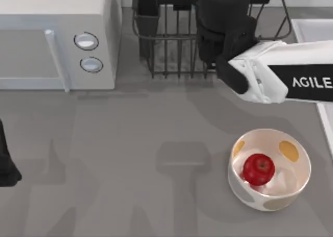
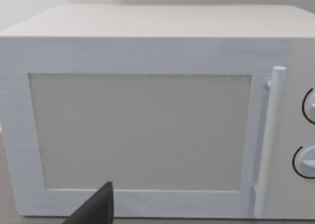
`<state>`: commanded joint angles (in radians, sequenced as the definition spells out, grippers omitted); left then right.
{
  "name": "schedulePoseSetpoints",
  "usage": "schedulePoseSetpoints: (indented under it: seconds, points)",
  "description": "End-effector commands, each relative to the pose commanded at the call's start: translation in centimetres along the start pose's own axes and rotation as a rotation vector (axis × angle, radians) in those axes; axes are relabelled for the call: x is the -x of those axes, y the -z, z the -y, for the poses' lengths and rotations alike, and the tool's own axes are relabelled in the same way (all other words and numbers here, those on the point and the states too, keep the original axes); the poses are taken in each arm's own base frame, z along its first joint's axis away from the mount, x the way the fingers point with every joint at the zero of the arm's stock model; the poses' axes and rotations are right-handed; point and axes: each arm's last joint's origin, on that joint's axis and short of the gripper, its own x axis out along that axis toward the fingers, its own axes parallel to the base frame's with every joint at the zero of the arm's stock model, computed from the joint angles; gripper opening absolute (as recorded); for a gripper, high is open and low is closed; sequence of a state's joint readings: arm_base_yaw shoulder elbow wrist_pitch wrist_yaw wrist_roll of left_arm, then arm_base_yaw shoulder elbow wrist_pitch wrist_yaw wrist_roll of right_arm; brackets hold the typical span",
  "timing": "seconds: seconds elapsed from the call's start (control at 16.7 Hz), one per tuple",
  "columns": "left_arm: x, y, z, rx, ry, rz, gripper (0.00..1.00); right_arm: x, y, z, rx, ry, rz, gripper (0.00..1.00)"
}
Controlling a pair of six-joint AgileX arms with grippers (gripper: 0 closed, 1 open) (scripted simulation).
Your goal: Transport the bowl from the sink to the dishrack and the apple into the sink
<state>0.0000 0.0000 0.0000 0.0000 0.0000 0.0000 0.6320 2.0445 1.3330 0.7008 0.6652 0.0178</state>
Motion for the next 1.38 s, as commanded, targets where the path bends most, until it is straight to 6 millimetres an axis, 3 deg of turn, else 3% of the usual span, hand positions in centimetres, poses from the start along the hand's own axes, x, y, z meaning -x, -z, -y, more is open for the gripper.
schedulePoseSetpoints:
  seconds: [0.12,0.18,0.72,0.84,0.96,1.14,1.38]
  points:
    - [0.0,0.0,0.0,0.0,0.0,0.0,1.0,0.0,0.0,0.0,0.0,0.0,0.0,0.98]
    - [0.0,0.0,0.0,0.0,0.0,0.0,1.0,0.0,0.0,0.0,0.0,0.0,0.0,1.0]
    - [0.0,0.0,0.0,0.0,0.0,0.0,1.0,0.1,0.0,-0.1,0.0,-0.003,0.0,1.0]
    - [0.0,0.0,0.0,0.0,0.0,0.0,1.0,0.3,-0.3,0.8,0.002,-0.014,-0.009,1.0]
    - [0.0,0.0,0.0,0.0,0.0,0.0,1.0,1.0,-0.9,2.8,0.008,-0.038,-0.03,1.0]
    - [0.0,0.0,0.0,0.0,0.0,0.0,1.0,3.5,-2.0,7.5,0.018,-0.083,-0.076,1.0]
    - [0.0,0.0,0.0,0.0,0.0,0.0,1.0,10.0,-3.9,15.2,0.01,-0.13,-0.089,1.0]
